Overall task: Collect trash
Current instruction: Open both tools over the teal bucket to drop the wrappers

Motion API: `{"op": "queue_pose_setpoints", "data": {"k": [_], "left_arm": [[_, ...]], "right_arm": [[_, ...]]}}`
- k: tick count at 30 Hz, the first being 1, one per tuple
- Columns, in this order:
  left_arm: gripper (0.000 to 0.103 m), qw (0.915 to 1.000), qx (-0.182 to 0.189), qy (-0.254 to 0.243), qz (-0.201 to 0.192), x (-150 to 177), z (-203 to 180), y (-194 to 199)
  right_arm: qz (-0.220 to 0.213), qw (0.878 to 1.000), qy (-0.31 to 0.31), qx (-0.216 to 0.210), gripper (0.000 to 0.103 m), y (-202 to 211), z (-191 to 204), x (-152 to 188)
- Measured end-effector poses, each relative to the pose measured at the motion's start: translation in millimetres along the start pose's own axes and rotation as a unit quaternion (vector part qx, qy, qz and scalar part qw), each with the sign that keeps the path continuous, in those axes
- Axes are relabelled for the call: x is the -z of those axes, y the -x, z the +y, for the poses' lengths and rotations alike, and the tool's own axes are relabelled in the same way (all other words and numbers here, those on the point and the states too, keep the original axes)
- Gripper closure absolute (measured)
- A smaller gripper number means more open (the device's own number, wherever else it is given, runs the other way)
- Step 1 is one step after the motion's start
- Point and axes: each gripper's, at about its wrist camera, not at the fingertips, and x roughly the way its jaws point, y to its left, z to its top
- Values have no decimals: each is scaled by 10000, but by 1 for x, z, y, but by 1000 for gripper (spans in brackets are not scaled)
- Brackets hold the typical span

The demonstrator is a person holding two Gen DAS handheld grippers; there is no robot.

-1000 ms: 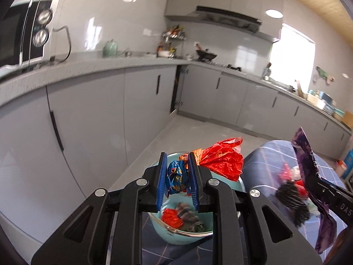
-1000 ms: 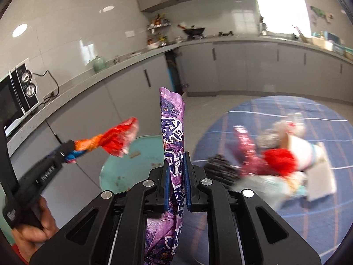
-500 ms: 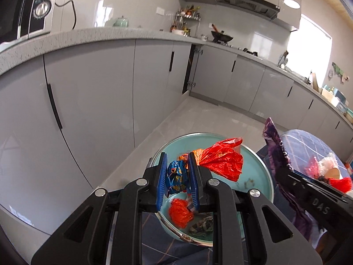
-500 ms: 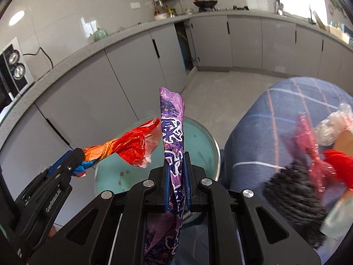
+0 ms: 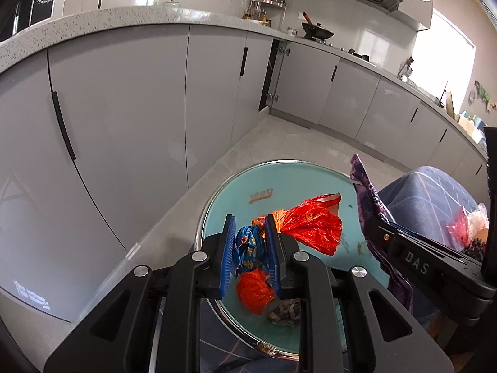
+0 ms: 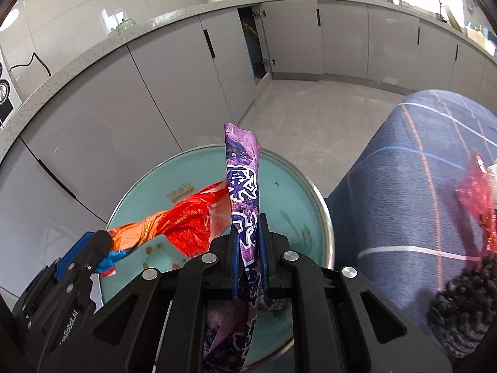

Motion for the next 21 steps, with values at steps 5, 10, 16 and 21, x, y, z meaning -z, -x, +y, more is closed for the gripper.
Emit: {"op": "queue_pose_setpoints", "data": {"k": [5,10,16,21], "left_arm": [[73,10000,-53,72,34,2,5,-3],[54,9996,-265,103,-93,-1,11,2],[38,9981,-529,84,-294,-2,8,16],[37,9984,-428,-62,-368,0,-7,28]], "right_arm": [[-206,9998,29,-1,52,5,-2,4],[-463,9989,24,-35,52,27,-7,3],[-932,9956,-7,9,52,67,-12,6],[-1096,9935,252,172,52,93,-8,22]]}}
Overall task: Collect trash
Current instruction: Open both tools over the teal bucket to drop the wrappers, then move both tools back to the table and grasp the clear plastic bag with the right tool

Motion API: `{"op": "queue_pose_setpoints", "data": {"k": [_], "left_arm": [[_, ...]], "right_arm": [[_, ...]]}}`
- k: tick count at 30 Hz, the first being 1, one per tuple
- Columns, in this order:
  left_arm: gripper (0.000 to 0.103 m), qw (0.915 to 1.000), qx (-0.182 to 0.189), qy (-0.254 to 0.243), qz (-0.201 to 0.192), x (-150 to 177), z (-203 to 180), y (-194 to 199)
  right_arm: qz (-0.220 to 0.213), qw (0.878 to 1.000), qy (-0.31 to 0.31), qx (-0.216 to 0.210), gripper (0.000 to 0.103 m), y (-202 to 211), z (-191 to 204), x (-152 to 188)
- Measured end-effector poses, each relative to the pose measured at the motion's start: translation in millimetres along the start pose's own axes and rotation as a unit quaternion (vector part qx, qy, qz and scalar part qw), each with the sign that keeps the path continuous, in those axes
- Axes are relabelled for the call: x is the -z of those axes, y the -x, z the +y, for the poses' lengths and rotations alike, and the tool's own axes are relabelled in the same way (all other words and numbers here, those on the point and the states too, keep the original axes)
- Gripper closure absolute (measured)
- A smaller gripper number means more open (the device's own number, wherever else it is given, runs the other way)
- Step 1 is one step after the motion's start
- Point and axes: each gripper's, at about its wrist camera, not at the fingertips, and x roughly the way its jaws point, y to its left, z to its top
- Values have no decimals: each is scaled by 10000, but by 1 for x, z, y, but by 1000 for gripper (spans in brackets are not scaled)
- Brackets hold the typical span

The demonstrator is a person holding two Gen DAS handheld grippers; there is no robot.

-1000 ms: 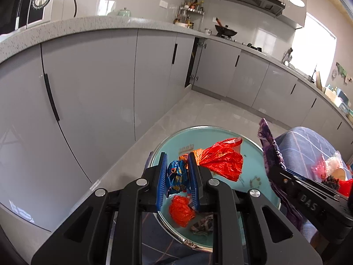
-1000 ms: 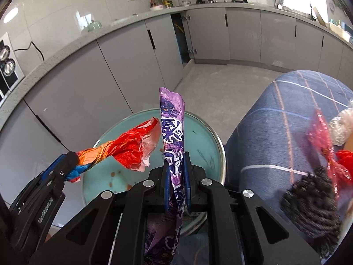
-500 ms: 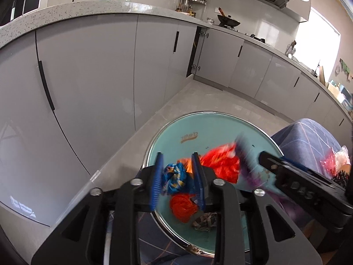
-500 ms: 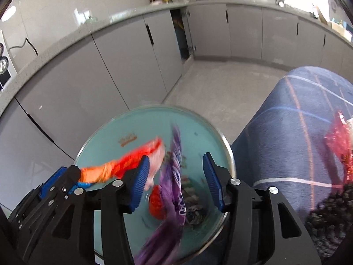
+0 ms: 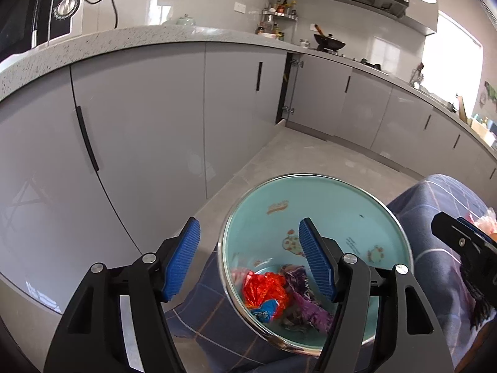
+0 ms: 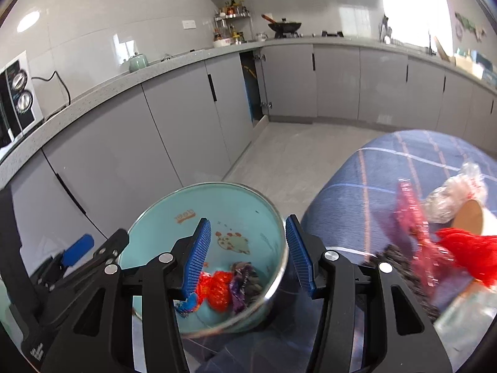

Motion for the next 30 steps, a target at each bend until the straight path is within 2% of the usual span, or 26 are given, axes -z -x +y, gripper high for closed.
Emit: {"op": "queue_pose_setpoints", "data": {"k": [4,11,15,23,27,30], "left_arm": [[29,9998,175,-108,-20,4,-12,11],[29,9963,651,-565,-68,15,-45,35],[29,9927,902,-796,-72,22,-63,49],[29,9880,1171,-1007,19,37,-83,65],[29,9857,1275,-1100,26,41,-88,72],[29,9840,1349,-1162,64,46,-94,75]], "right_arm": [[-101,9999,70,105,52,22,-8,8],[-419,9986,-22,314,52,69,-36,11],[-413,9979,-206,448,52,85,-54,16],[-345,9986,-279,287,52,108,-67,35],[-213,9995,-226,78,52,119,-72,54],[-117,9997,-197,86,52,129,-78,68]]}}
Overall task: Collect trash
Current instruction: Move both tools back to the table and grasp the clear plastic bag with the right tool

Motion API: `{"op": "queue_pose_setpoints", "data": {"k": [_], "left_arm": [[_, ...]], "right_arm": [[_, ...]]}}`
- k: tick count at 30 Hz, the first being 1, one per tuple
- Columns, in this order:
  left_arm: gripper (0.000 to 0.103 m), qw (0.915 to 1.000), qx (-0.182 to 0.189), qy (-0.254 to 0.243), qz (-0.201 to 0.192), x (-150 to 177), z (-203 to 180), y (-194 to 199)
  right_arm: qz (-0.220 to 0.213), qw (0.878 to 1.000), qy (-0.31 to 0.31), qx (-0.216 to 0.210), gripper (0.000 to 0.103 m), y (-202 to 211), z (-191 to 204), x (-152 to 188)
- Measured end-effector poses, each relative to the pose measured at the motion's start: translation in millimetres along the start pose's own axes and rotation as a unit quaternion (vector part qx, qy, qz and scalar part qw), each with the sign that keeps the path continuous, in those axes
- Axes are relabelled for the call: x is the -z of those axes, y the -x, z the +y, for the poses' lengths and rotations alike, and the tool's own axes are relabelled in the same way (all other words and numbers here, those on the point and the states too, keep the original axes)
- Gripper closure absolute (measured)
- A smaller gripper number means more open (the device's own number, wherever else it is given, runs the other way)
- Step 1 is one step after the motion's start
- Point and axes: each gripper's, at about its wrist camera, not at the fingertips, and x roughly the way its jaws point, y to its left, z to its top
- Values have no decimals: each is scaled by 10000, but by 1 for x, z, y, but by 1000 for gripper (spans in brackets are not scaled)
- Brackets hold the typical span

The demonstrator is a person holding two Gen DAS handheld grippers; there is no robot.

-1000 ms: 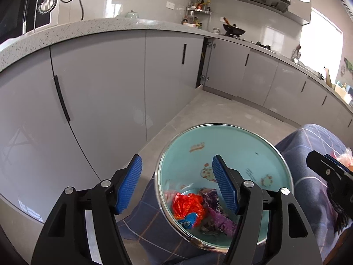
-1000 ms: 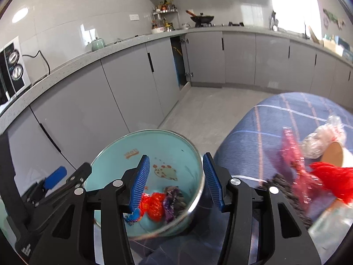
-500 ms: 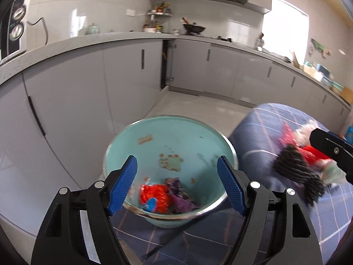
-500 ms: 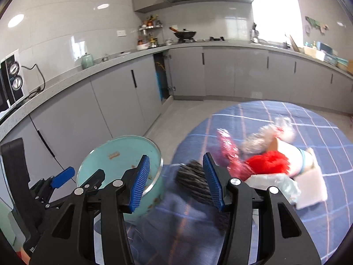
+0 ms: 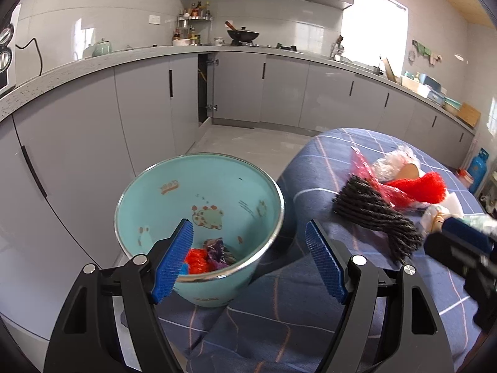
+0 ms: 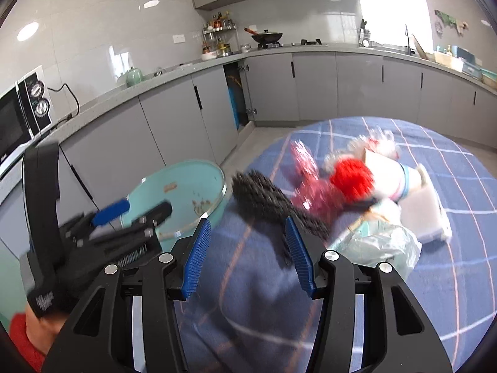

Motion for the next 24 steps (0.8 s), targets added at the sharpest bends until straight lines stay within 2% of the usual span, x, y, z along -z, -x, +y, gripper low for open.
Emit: {"op": "queue_pose_setpoints", "data": {"k": [10,17,19,24], "left_arm": [[29,9991,231,-352,108,15,-32,4],[29,9972,316,-643,195,28,-57,7],[29,9968,352,-677,226,30,-59,7],[29,9964,376,-722,235,32,-64,8]], "right_arm": [[318,9989,-199,282,52,13,-31,39],[320,9973,-413,509,52,22,-54,51],[316,9973,-473,469,52,26,-60,54],[108,9986,-513,65,52,40,-60,53]]}}
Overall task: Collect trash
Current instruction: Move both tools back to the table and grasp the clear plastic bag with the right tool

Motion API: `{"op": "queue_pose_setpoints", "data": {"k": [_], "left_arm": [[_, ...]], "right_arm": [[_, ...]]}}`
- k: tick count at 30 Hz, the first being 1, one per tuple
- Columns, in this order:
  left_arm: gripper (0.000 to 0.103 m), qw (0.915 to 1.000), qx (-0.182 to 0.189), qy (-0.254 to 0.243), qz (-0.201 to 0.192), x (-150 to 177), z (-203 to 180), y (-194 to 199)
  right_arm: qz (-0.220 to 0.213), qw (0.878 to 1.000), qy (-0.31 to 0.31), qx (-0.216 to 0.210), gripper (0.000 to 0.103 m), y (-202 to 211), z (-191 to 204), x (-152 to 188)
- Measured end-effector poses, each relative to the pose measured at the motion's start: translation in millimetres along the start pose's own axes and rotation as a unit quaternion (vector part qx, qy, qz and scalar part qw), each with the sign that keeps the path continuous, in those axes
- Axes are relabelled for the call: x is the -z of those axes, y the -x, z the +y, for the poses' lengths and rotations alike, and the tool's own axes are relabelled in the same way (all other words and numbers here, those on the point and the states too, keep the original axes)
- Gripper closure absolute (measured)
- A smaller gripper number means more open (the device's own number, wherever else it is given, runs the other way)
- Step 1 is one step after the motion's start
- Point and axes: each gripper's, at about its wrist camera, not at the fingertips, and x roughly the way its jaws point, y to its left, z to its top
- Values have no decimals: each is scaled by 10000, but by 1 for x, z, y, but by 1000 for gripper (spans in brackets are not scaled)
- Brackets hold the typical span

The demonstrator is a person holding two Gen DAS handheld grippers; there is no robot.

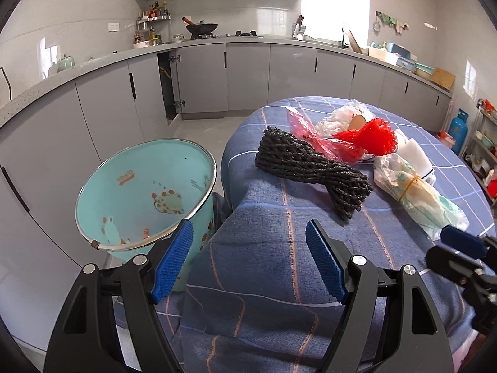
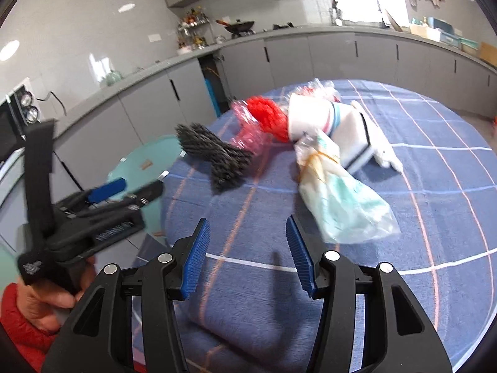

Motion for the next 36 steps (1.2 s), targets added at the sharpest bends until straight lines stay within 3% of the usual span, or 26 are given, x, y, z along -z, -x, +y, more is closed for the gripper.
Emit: {"op": "queue_pose_setpoints", "data": {"k": [5,11,13,17,23,32,36], "left_arm": [[29,10000,-4,44,33,0,1,-2],[29,9999,48,80,53,0,1,-2],[29,9999,92,64,0,-2,-1,-1],[29,9998,189,18,-117,-7,-6,1],[29,9993,359,76,-46,-15,-18,-7],[29,9987,500,139,17,-23,-33,-17],[29,9981,550,274,46,-29,-36,-21]], "right_arm": [[-264,9996,-10,-19,52,10,4,-15],[-559,9977,-70,370,51,10,-9,-45],[-437,9969,-115,651,45,4,-22,-52],[-167,9935,-222,1104,45,-11,-51,-46],[244,9950,-383,886,46,-33,-65,-27],[333,9947,-161,955,55,-43,-58,-20],[431,9946,-126,932,74,-44,-59,-17]]}}
